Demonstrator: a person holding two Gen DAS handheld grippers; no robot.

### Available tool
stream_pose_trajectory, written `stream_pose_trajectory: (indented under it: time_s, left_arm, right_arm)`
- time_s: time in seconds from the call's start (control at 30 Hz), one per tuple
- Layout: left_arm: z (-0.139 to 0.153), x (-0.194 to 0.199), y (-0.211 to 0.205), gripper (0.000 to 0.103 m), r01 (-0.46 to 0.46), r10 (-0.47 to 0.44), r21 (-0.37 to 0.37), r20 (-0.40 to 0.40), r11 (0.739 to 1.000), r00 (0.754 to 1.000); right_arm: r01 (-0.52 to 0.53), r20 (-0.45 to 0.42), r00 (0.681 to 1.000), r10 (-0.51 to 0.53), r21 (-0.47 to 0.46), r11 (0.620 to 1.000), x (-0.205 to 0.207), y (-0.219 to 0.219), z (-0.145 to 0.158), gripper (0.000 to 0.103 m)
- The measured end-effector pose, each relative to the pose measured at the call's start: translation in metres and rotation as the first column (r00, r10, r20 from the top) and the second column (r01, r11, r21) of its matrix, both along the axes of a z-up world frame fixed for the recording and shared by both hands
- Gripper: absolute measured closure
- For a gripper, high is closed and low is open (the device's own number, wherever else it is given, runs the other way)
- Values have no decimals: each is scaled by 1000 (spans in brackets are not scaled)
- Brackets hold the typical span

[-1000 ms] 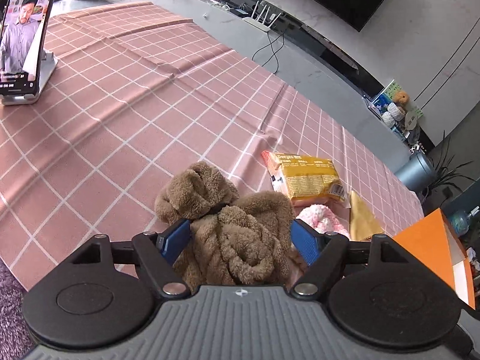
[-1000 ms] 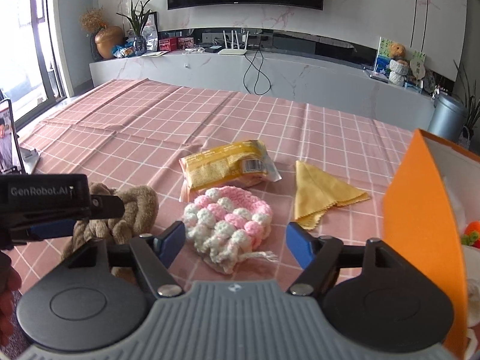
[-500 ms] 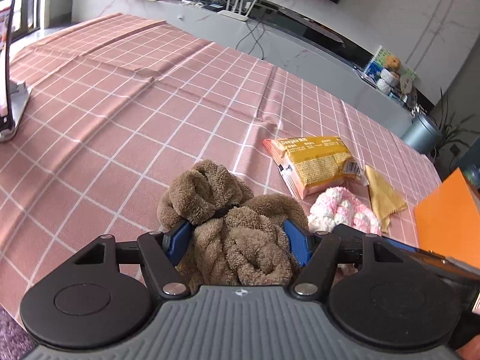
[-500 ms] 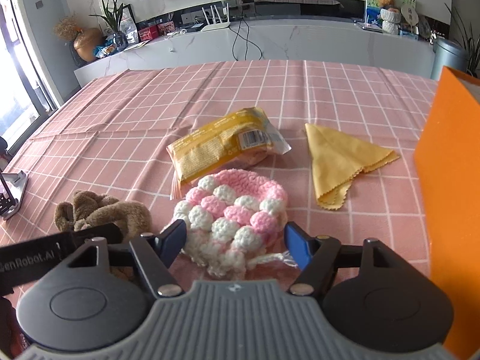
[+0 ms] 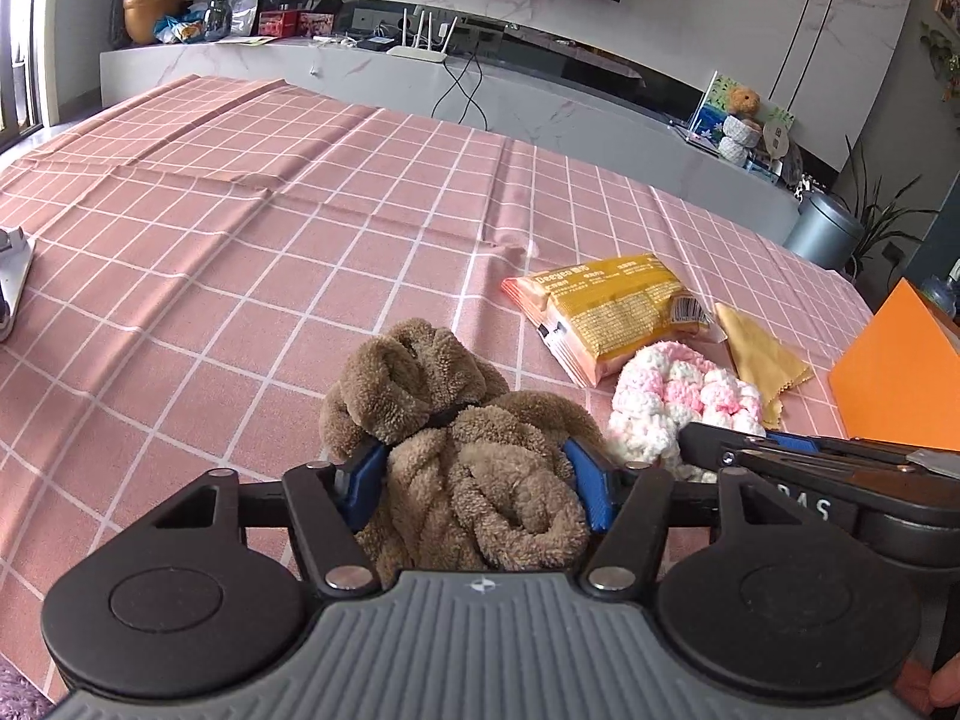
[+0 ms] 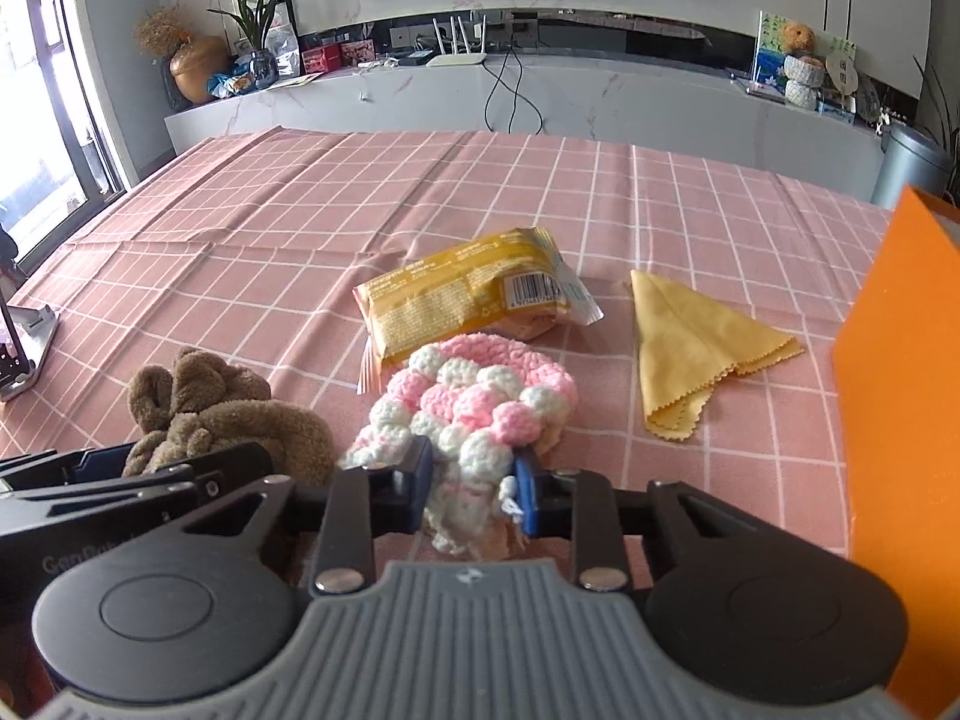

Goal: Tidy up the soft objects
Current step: 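Grasp the pink-white crocheted pad with the right tool while the left tool holds the towel, then lift and carry the crocheted pad and brown towel with both tools over the box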

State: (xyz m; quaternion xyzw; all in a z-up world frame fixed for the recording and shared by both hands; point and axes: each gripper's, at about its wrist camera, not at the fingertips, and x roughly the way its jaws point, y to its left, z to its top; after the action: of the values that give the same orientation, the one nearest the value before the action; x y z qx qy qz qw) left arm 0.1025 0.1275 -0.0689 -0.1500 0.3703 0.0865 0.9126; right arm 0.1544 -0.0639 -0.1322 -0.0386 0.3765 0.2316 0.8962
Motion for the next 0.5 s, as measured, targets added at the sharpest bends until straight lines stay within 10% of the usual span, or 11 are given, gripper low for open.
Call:
stream_pose_trajectory:
  time_s: [0.5]
  left_arm:
    - [21, -30, -19, 44, 33, -33, -11, 62, 999, 998]
  right_arm:
    - [21, 131, 991, -24, 18, 1000, -54, -52, 39, 86]
